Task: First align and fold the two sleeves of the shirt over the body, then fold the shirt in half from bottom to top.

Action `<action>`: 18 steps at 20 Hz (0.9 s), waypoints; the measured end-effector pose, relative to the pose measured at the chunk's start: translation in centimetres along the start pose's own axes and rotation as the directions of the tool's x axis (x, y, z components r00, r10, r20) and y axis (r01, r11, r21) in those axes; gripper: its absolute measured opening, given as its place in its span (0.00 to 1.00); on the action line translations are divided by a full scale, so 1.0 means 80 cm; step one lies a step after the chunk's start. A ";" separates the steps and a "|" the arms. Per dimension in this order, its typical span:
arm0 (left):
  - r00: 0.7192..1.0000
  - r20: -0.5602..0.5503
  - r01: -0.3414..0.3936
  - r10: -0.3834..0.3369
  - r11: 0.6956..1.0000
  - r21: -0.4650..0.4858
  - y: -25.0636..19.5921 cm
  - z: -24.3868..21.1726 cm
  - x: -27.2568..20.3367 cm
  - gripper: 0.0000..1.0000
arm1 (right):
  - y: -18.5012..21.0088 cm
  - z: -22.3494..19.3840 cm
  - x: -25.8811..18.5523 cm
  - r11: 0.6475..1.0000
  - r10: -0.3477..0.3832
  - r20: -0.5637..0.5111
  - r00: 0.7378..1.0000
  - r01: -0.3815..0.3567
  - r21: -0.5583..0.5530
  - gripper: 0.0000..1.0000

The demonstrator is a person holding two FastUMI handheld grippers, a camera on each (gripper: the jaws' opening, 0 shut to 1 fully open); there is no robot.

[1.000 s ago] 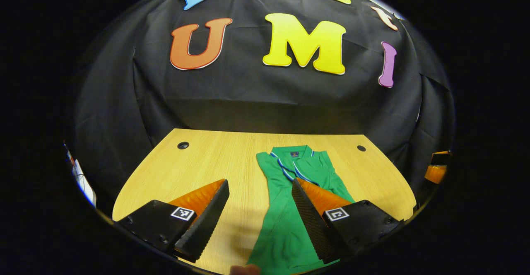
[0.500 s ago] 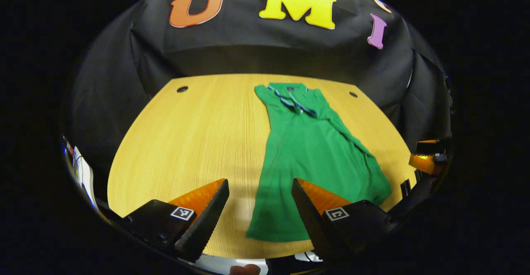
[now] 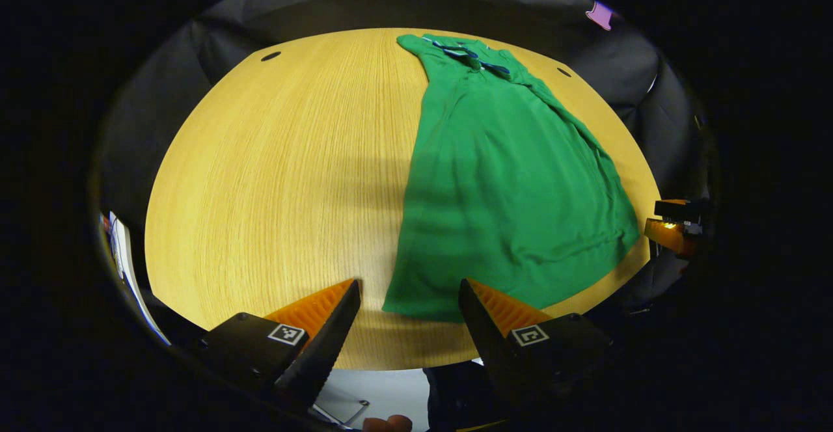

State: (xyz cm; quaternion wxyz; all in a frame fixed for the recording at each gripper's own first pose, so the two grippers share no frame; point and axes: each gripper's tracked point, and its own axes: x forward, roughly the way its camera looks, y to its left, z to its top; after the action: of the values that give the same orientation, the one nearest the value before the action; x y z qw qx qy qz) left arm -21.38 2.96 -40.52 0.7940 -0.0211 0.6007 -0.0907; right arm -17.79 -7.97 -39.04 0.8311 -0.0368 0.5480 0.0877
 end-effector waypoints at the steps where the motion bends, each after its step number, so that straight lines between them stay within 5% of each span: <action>1: 1.000 -0.007 -0.001 0.001 1.000 -0.004 0.000 0.006 0.002 0.99 | -0.001 -0.002 0.005 1.000 0.000 -0.014 1.000 0.000 0.003 0.97; 9: 0.998 -0.035 -0.047 0.051 0.995 0.088 -0.005 0.010 0.017 0.98 | -0.006 -0.033 0.042 1.000 -0.016 -0.136 0.991 0.017 0.002 0.96; 17: 0.997 -0.046 -0.063 0.066 0.997 0.054 -0.009 0.000 0.020 0.99 | -0.005 -0.035 0.045 1.000 0.000 -0.162 0.987 0.004 0.024 0.96; 18: 0.996 -0.055 -0.062 0.065 0.997 0.050 -0.010 -0.001 0.021 0.95 | -0.001 -0.035 0.044 1.000 0.005 -0.173 0.985 -0.001 0.022 0.89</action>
State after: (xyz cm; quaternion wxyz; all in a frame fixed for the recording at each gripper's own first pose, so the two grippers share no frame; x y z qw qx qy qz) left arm -21.13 1.94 -42.00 0.7794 0.0196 0.6211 -0.0804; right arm -18.94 -8.09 -43.37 0.7805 -0.0343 0.6191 0.0795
